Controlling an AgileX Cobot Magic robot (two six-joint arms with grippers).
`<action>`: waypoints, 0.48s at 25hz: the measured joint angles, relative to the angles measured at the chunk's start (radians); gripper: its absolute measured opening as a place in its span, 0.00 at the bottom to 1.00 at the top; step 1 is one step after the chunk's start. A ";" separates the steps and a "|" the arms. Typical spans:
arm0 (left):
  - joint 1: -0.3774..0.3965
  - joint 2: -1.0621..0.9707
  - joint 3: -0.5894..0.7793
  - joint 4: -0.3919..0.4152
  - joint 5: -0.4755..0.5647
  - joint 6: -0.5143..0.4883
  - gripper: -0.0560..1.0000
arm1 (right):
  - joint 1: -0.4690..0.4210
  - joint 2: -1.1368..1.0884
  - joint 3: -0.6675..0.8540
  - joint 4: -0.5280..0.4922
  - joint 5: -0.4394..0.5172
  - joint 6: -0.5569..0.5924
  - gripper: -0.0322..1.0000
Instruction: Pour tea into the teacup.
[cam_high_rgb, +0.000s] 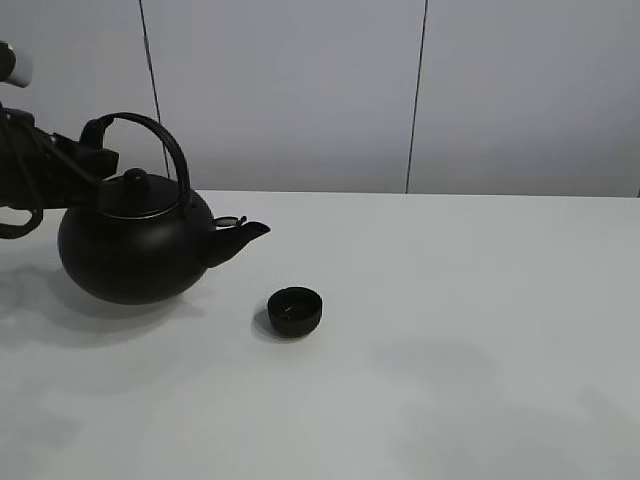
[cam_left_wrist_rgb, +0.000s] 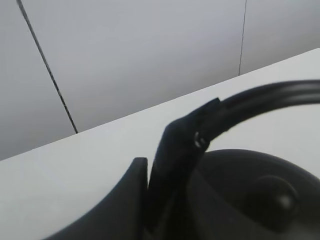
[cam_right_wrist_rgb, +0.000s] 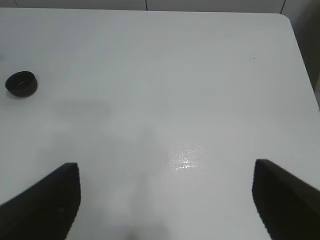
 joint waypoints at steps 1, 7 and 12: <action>-0.004 0.000 -0.009 0.000 0.007 0.000 0.17 | 0.000 0.000 0.000 0.000 0.000 0.000 0.65; -0.018 0.000 -0.038 0.007 0.046 -0.001 0.17 | 0.000 0.000 0.000 0.000 0.000 0.000 0.65; -0.018 0.000 -0.038 0.009 0.061 0.000 0.17 | 0.000 0.000 0.000 0.000 0.000 0.000 0.65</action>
